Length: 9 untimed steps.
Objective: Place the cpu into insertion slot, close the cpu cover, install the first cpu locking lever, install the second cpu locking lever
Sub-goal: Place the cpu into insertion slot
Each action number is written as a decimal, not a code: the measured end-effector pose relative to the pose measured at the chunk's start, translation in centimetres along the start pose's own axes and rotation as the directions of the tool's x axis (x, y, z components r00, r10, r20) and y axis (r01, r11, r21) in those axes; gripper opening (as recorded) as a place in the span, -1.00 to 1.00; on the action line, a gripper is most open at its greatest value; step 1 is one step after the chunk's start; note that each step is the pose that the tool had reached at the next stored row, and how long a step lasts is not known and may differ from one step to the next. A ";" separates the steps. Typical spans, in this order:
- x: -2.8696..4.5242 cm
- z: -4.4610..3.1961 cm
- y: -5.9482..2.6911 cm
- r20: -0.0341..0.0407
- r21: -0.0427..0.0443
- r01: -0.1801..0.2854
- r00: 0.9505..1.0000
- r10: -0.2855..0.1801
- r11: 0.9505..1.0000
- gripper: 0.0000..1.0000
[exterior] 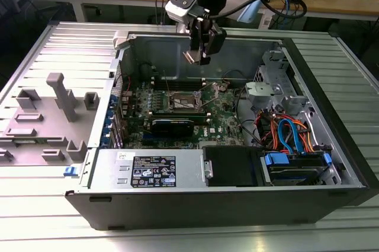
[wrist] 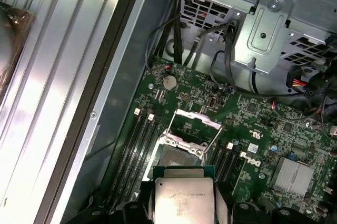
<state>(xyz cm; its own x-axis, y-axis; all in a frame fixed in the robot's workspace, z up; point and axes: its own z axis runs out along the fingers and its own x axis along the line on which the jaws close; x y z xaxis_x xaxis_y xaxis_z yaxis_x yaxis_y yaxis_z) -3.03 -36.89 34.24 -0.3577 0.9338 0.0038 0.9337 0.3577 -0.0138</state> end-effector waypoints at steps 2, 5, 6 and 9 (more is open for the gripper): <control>0.00 0.01 0.00 0.000 0.000 0.000 1.000 0.000 1.000 0.08; 0.00 0.01 0.00 0.000 0.000 0.000 1.000 0.000 1.000 0.08; 0.00 0.01 0.00 0.000 0.000 0.000 1.000 0.000 1.000 0.08; 0.00 0.01 0.00 0.000 0.000 0.000 1.000 0.000 1.000 0.08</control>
<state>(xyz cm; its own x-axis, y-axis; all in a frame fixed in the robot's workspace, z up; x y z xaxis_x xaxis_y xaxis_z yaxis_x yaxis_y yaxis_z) -3.03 -36.88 34.23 -0.3575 0.9339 0.0039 0.9338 0.3575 -0.0136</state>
